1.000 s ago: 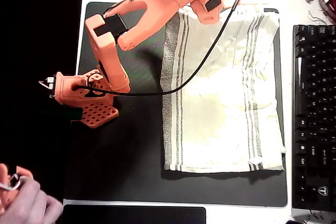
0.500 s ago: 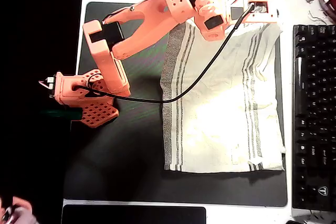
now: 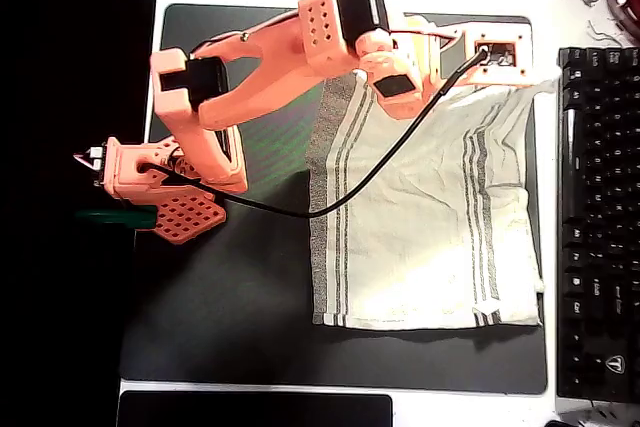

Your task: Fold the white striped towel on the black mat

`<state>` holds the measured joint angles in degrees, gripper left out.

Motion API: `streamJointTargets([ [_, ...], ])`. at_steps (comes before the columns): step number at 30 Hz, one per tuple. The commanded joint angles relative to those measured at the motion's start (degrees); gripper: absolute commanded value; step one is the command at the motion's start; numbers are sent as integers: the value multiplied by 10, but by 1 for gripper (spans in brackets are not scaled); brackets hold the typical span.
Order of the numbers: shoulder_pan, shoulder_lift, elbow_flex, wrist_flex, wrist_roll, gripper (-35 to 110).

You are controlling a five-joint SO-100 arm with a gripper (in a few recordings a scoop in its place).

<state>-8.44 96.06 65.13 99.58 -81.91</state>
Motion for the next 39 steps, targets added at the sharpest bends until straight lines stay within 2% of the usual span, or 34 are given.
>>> streamJointTargets([
  [1,21,32,-13,14,-24,0],
  [16,142,24,-14,4,-101,0],
  [27,257,15,81,-89,-190,0],
  [39,387,-32,240,-301,-301,0],
])
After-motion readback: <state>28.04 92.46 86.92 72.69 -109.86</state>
